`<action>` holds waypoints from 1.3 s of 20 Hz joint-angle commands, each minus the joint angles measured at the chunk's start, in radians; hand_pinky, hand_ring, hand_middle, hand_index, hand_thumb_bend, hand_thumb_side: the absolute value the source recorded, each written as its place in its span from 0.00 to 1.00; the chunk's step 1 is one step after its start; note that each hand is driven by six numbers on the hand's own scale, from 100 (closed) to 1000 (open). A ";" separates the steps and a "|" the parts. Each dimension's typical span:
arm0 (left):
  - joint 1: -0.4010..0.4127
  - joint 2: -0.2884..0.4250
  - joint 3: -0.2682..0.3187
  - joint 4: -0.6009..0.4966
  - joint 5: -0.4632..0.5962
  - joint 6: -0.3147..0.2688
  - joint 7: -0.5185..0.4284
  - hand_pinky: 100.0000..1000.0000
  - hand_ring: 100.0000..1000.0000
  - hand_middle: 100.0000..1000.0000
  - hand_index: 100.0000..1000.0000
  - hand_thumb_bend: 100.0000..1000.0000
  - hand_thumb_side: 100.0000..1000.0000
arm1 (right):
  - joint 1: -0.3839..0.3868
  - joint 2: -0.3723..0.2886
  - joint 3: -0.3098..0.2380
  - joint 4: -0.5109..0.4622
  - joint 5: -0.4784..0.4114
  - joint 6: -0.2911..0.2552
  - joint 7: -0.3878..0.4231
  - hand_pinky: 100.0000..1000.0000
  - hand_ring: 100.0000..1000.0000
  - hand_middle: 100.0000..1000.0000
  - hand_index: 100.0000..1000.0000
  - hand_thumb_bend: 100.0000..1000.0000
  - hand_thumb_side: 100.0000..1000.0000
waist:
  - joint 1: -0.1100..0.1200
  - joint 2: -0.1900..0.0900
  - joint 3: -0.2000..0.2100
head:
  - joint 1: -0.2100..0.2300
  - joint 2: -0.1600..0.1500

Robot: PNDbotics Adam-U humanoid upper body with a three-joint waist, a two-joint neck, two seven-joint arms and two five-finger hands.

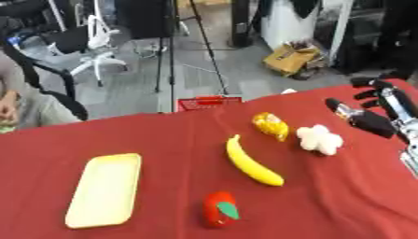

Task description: Pick up objects on the table and place them in the box.

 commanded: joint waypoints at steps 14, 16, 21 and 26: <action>-0.017 0.031 -0.011 -0.014 0.008 -0.001 -0.016 0.50 0.66 0.61 0.73 0.59 0.88 | -0.175 -0.003 0.004 0.384 0.234 -0.072 0.254 0.78 0.84 0.89 0.91 0.65 0.35 | -0.021 -0.001 0.023 | -0.008 -0.047; -0.018 0.029 -0.012 -0.014 0.008 -0.002 -0.017 0.50 0.66 0.61 0.73 0.59 0.88 | -0.177 0.001 0.005 0.395 0.240 -0.077 0.254 0.78 0.84 0.89 0.91 0.65 0.34 | -0.021 -0.001 0.024 | -0.007 -0.050; -0.020 0.029 -0.014 -0.014 0.010 -0.002 -0.019 0.50 0.66 0.61 0.73 0.59 0.88 | -0.178 0.010 0.009 0.403 0.246 -0.088 0.255 0.78 0.84 0.89 0.91 0.65 0.34 | -0.017 0.000 0.026 | -0.006 -0.065; -0.020 0.028 -0.020 -0.012 0.015 -0.002 -0.025 0.50 0.65 0.61 0.73 0.59 0.88 | -0.182 0.026 0.019 0.408 0.258 -0.094 0.263 0.78 0.84 0.89 0.92 0.65 0.34 | -0.014 0.001 0.029 | -0.007 -0.072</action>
